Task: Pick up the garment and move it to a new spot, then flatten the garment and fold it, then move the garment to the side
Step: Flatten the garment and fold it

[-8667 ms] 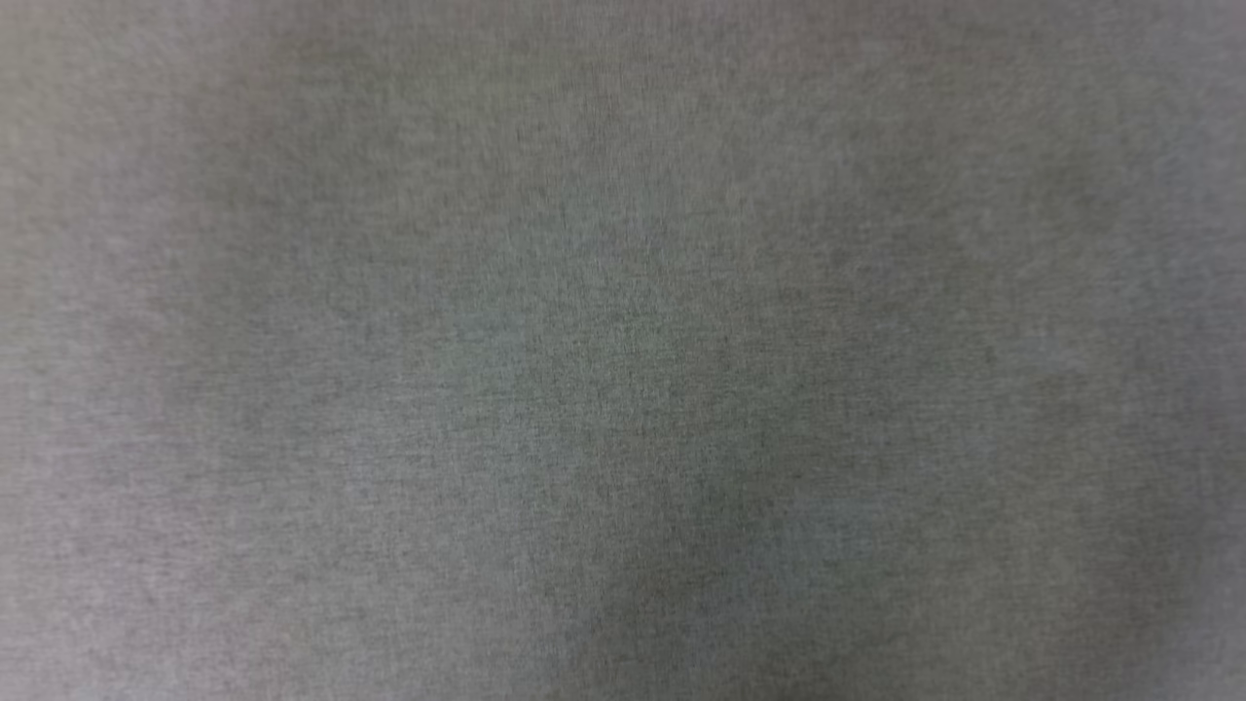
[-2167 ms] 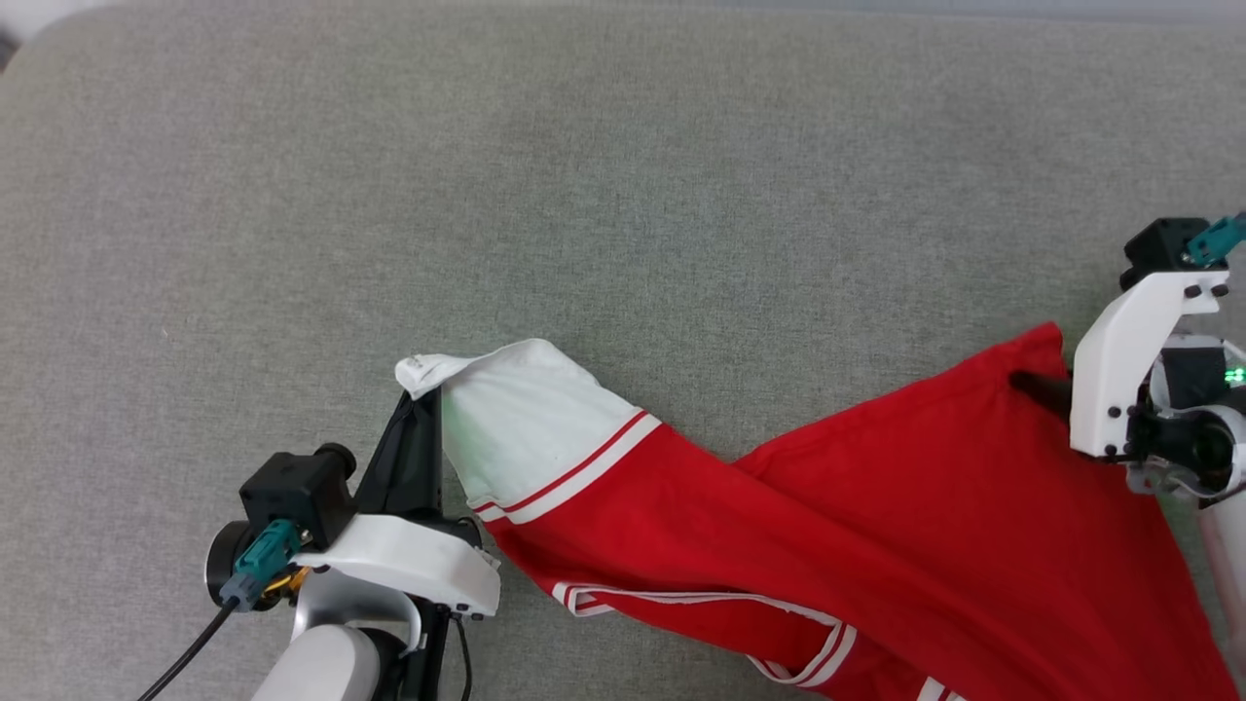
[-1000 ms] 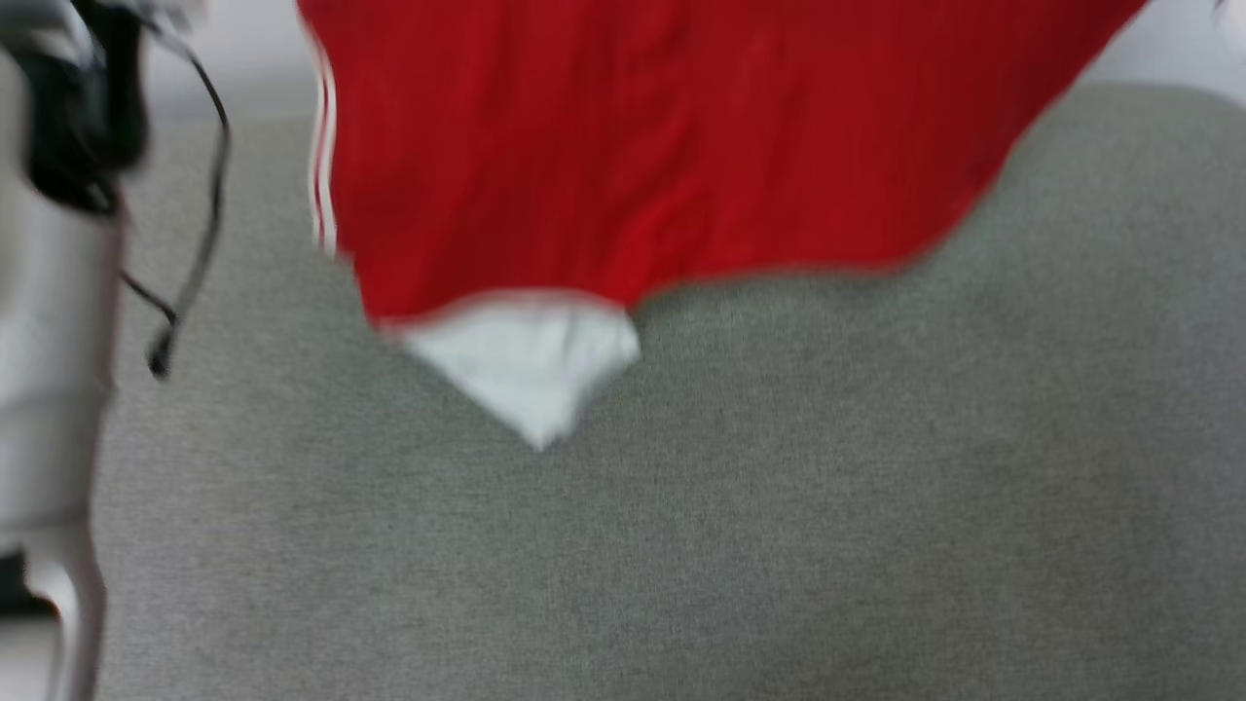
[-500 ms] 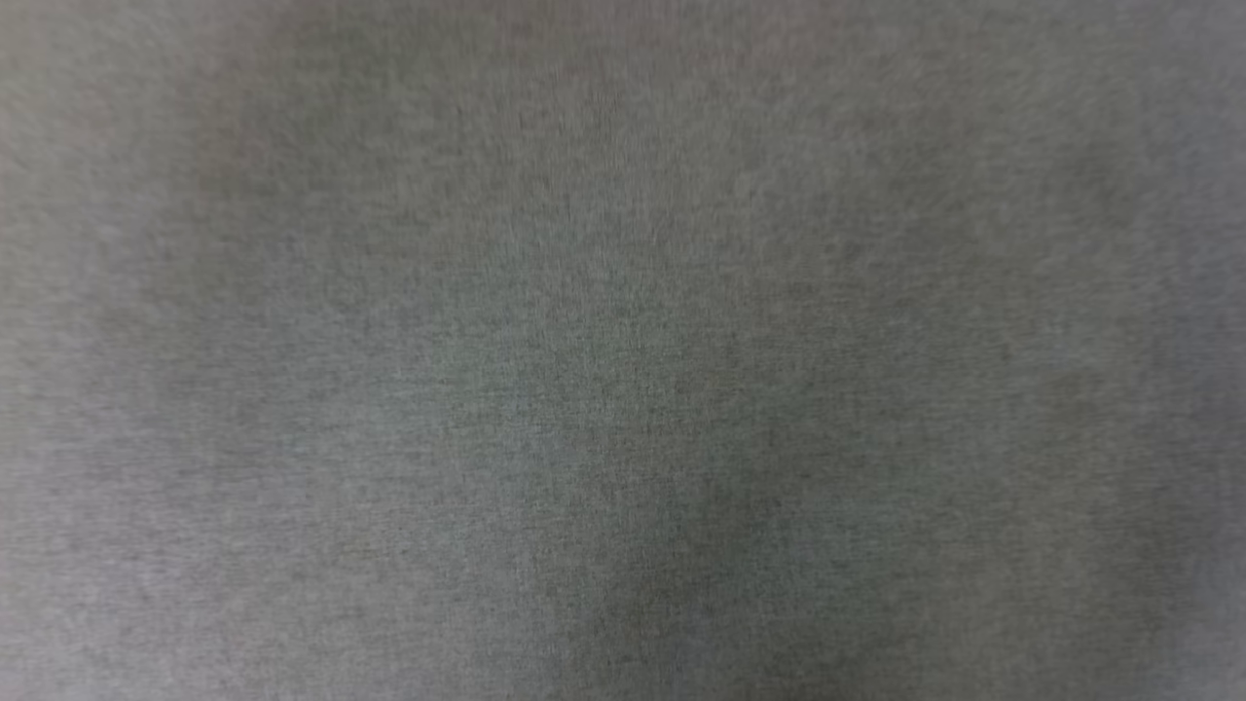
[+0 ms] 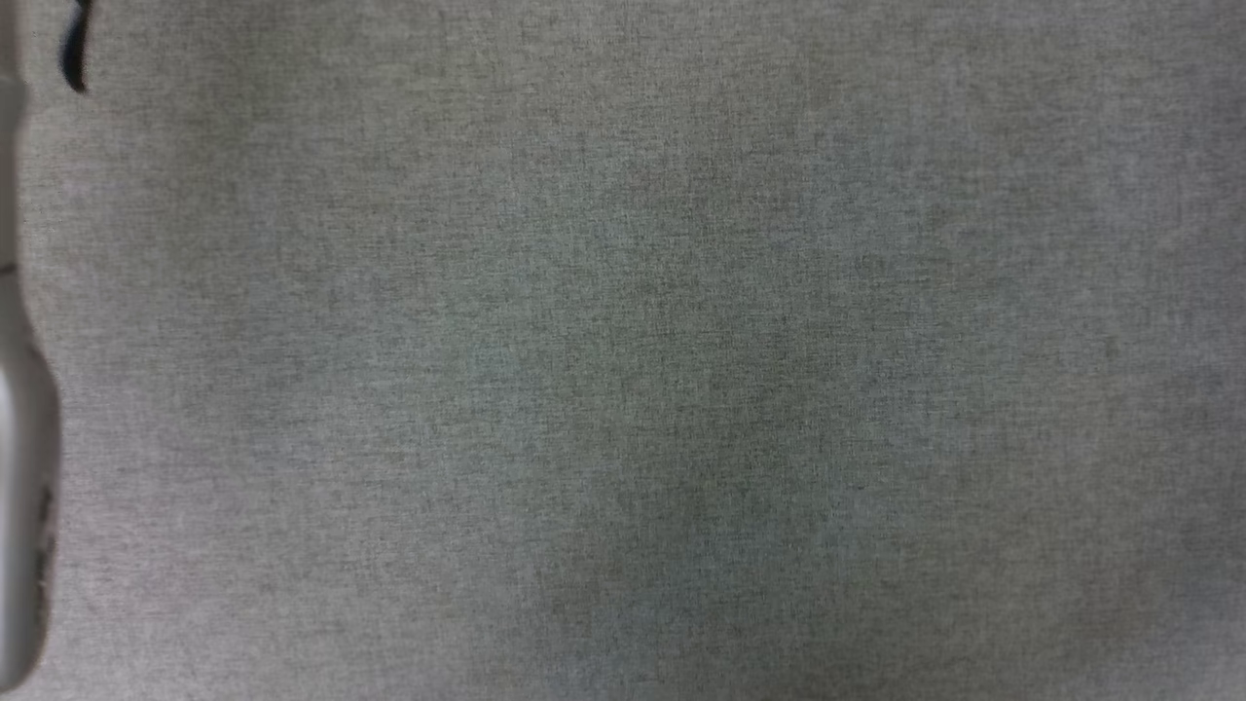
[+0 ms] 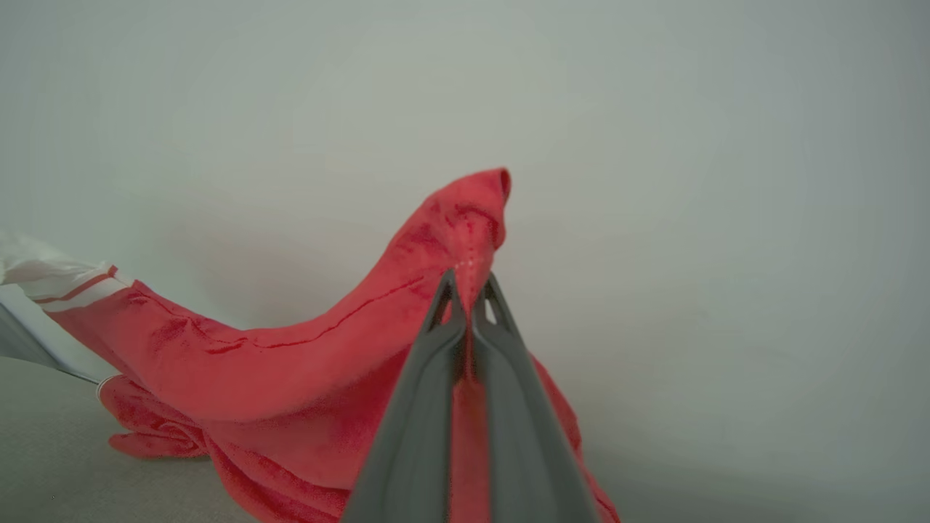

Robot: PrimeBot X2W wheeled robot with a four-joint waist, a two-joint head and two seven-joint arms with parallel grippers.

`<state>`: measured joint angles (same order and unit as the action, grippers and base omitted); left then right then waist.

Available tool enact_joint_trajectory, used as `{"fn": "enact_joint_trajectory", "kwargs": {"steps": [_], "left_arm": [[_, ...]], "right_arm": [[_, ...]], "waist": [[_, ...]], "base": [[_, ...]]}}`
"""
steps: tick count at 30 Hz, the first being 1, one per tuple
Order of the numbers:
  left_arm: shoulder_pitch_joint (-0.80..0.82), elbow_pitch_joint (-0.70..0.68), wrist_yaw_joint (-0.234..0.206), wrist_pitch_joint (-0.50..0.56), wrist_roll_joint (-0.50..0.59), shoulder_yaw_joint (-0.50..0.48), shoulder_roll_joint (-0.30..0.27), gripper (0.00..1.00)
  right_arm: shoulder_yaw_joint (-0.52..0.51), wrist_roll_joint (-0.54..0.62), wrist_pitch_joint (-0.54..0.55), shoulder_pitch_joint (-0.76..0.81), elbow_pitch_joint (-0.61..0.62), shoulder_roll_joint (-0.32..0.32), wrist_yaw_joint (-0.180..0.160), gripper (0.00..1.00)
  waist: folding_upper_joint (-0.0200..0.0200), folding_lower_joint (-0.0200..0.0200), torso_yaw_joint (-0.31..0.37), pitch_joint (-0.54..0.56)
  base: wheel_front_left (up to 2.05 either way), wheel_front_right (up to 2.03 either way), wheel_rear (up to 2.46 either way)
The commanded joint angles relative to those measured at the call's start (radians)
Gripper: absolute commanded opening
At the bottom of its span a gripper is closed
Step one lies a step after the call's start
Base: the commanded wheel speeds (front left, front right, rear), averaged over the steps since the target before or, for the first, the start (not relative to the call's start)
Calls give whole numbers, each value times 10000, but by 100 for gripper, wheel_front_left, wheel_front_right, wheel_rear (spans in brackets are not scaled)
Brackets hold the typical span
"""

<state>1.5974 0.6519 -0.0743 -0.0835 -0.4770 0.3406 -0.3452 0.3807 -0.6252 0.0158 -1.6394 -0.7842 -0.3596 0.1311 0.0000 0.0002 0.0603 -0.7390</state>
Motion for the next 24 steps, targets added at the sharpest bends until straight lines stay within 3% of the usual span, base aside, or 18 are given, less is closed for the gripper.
{"fn": "enact_joint_trajectory", "kwargs": {"steps": [1,8,15,20,24], "left_arm": [[-298,196,52,-136,-105,-21,73,0],[-2115,1377,471,-781,-820,-165,531,0],[-4860,1790,873,-1149,-1410,-265,552,0],[-7222,1357,859,-1374,-1815,-447,441,0],[-9227,484,581,-1416,-2139,-674,253,0]], "right_arm": [[197,-155,-166,51,-155,37,-7,0],[1531,-886,-640,1748,-834,12,-7,0],[2408,-1735,-1062,4444,-639,-287,-7,0],[2835,-2199,-1190,6417,-256,-571,-7,0],[3120,-2406,-1146,7881,230,-783,-7,0]], "waist": [[0,-2,-29,34],[0,-2,-164,1377],[0,-2,-266,3484],[0,-2,-310,4852],[0,-2,-297,5714]], "base": [[0,0,0],[0,0,0],[0,0,0],[0,0,0],[0,0,0]]}}
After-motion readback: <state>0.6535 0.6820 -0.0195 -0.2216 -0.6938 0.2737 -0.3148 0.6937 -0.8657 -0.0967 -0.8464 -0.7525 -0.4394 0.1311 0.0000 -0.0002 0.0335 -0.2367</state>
